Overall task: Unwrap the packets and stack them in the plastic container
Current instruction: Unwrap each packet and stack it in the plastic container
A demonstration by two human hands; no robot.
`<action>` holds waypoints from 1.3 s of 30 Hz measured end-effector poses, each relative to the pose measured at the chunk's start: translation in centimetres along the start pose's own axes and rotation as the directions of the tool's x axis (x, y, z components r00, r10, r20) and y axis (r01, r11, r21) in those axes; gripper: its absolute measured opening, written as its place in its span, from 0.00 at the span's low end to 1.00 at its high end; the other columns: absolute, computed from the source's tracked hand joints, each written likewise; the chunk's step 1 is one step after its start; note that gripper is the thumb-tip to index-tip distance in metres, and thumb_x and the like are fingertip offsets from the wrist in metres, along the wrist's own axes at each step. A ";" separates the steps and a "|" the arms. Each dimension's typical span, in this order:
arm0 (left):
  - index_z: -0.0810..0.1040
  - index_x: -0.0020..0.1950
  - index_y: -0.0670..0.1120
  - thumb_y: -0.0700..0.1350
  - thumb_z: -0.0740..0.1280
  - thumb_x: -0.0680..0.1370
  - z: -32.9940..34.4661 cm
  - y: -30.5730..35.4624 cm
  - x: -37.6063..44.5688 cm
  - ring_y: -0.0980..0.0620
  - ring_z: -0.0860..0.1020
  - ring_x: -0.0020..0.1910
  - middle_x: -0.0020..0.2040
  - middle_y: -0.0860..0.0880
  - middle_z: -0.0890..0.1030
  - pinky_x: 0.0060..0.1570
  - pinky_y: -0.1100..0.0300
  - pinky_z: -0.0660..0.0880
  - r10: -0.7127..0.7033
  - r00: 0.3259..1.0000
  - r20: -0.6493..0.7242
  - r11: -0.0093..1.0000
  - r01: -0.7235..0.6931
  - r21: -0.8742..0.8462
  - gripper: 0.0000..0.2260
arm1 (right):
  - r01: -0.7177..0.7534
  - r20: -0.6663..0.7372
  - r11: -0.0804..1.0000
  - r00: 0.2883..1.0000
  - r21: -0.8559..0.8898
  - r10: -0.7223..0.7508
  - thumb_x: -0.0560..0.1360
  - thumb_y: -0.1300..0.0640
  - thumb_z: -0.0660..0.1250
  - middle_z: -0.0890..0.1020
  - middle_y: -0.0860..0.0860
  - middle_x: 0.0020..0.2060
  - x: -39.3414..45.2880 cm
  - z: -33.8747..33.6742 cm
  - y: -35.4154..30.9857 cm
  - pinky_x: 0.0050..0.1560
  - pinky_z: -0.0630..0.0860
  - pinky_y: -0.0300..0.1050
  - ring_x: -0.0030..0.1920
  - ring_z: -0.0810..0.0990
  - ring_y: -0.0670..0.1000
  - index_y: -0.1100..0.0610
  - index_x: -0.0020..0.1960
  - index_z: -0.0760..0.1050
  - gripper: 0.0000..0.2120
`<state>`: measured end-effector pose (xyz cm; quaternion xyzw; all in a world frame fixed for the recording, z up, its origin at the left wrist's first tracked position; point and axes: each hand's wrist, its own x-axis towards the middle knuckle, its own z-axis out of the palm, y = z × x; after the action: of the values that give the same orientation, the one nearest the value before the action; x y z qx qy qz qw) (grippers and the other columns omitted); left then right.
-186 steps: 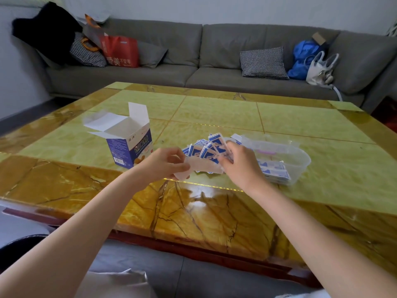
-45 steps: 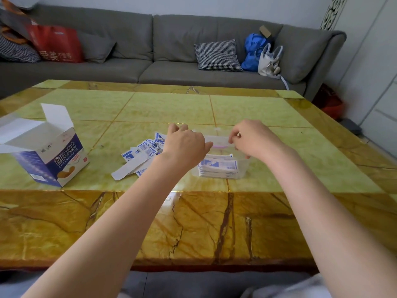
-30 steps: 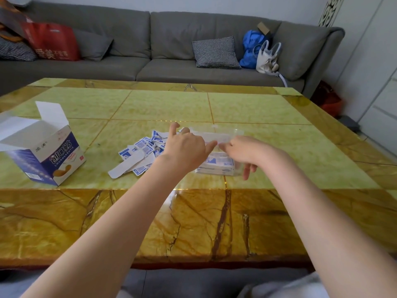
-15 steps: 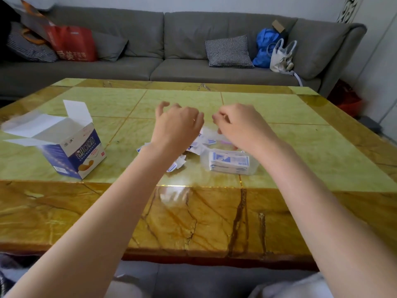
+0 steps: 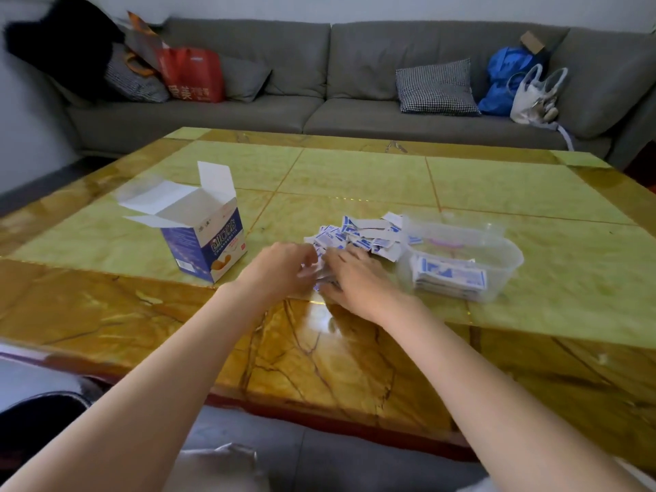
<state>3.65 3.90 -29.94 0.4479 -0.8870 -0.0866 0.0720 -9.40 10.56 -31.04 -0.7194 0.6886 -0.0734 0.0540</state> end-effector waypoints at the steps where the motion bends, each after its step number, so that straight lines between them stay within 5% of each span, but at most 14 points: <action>1: 0.77 0.55 0.47 0.47 0.67 0.74 -0.2 -0.4 -0.2 0.48 0.79 0.51 0.53 0.49 0.81 0.49 0.57 0.75 0.012 1.000 0.002 1.000 -0.012 0.005 0.11 | 0.013 -0.035 1.000 0.999 -0.015 -0.014 0.78 0.47 0.58 0.69 0.50 0.66 0.2 0.2 -0.2 0.62 0.65 0.53 0.68 0.62 0.57 0.56 0.66 0.66 0.21; 7: 0.81 0.53 0.45 0.41 0.66 0.74 -1.4 -1.5 -1.7 0.50 0.80 0.49 0.49 0.48 0.83 0.50 0.58 0.75 0.016 0.997 -0.075 0.984 -0.029 -0.177 0.09 | 0.071 -0.212 0.997 0.975 -0.001 -0.069 0.78 0.55 0.60 0.77 0.51 0.47 0.3 0.0 0.0 0.42 0.65 0.42 0.49 0.74 0.52 0.58 0.51 0.75 0.09; 11: 0.81 0.51 0.44 0.40 0.69 0.73 -2.0 -1.9 -2.4 0.54 0.80 0.42 0.45 0.48 0.84 0.43 0.63 0.76 -0.078 0.989 -0.129 0.904 0.015 -0.427 0.07 | 0.023 -0.294 0.904 0.949 0.427 0.114 0.76 0.55 0.65 0.77 0.50 0.32 0.1 -1.2 0.1 0.34 0.66 0.40 0.34 0.73 0.50 0.60 0.42 0.79 0.09; 15: 0.80 0.53 0.45 0.40 0.71 0.72 -2.2 -0.9 -2.9 0.52 0.81 0.44 0.46 0.49 0.83 0.47 0.54 0.79 -0.123 0.991 -0.054 0.803 0.067 -0.592 0.10 | 0.000 -0.246 0.704 0.937 0.711 0.249 0.71 0.55 0.72 0.74 0.44 0.28 -0.3 -2.4 -0.2 0.28 0.66 0.28 0.26 0.71 0.41 0.55 0.38 0.76 0.06; 19: 0.78 0.57 0.46 0.39 0.70 0.73 -2.2 -0.1 -3.2 0.54 0.80 0.44 0.48 0.50 0.82 0.46 0.62 0.78 -0.158 0.986 0.048 0.697 0.145 -0.703 0.13 | -0.086 -0.220 0.723 0.922 0.686 0.319 0.71 0.60 0.72 0.72 0.46 0.28 -0.6 -2.5 0.0 0.29 0.67 0.28 0.28 0.68 0.43 0.57 0.36 0.75 0.07; 25: 0.77 0.60 0.46 0.39 0.69 0.74 -2.1 -0.5 -3.1 0.48 0.80 0.45 0.51 0.46 0.82 0.47 0.56 0.77 -0.238 0.963 0.126 0.632 0.252 -0.733 0.15 | -0.099 -0.175 0.701 0.935 0.707 0.308 0.74 0.67 0.66 0.80 0.50 0.37 -1.4 -3.0 0.5 0.36 0.78 0.39 0.32 0.80 0.50 0.58 0.47 0.79 0.06; 28: 0.76 0.61 0.44 0.37 0.69 0.73 -2.1 -1.0 -3.0 0.50 0.78 0.39 0.49 0.45 0.81 0.38 0.59 0.76 -0.318 0.939 0.133 0.591 0.306 -0.747 0.17 | -0.103 -0.204 0.785 0.938 0.610 0.281 0.74 0.67 0.65 0.74 0.42 0.23 -1.7 -3.3 0.8 0.33 0.75 0.36 0.25 0.76 0.40 0.57 0.49 0.78 0.08; 32: 0.75 0.62 0.44 0.37 0.69 0.73 -2.5 -1.7 -3.0 0.55 0.75 0.36 0.50 0.46 0.79 0.33 0.64 0.71 -0.416 0.900 0.130 0.557 0.365 -0.746 0.18 | -0.085 -0.235 0.847 0.942 0.525 0.240 0.72 0.65 0.67 0.79 0.50 0.34 -2.1 -4.2 0.9 0.33 0.69 0.33 0.30 0.73 0.44 0.55 0.48 0.77 0.07; 36: 0.76 0.61 0.45 0.39 0.69 0.73 -3.0 -1.4 -3.1 0.54 0.77 0.39 0.50 0.48 0.80 0.34 0.65 0.72 -0.363 0.926 0.107 0.578 0.313 -0.753 0.16 | -0.067 -0.244 0.785 0.931 0.616 0.271 0.69 0.64 0.71 0.80 0.51 0.36 -2.3 -4.9 0.7 0.35 0.70 0.32 0.36 0.75 0.47 0.58 0.44 0.80 0.04; 39: 0.77 0.59 0.45 0.40 0.69 0.73 -3.4 -0.2 -3.2 0.56 0.77 0.37 0.47 0.50 0.81 0.34 0.68 0.70 -0.266 0.958 0.108 0.603 0.253 -0.757 0.14 | -0.029 -0.260 0.810 0.940 0.586 0.222 0.70 0.63 0.72 0.78 0.48 0.41 -2.2 -5.3 0.4 0.32 0.64 0.27 0.32 0.69 0.40 0.55 0.40 0.78 0.05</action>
<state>6.43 6.06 -26.87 0.4999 -0.6920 -0.4580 0.2479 -10.79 12.86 -25.99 -0.6005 0.6804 -0.3876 0.1618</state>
